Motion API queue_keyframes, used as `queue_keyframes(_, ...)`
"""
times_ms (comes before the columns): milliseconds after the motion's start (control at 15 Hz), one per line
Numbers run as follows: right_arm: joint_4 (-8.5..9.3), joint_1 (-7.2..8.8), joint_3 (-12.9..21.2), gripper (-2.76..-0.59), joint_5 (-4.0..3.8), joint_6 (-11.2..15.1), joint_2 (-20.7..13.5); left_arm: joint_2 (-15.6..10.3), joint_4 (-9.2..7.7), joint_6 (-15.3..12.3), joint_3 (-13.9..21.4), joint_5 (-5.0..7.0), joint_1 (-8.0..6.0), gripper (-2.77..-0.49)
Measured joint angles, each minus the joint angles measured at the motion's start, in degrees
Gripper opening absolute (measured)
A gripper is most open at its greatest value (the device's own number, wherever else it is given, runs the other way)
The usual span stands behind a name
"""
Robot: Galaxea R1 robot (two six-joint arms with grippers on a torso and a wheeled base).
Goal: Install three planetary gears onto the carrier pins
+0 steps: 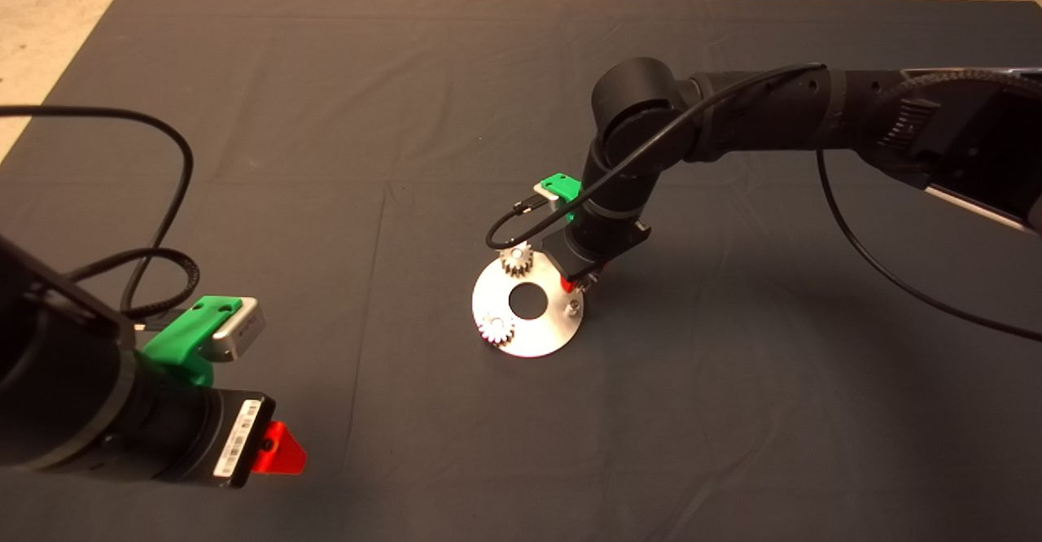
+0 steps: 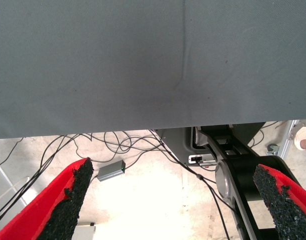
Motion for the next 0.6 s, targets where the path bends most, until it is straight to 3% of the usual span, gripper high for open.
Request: queue_keyframes(600, 1.11, -0.11, 0.05, -2.25, 0.01, -0.11, 2.09, 0.2, 0.02, 0.0, 0.0, -0.02, 0.0, -0.92)
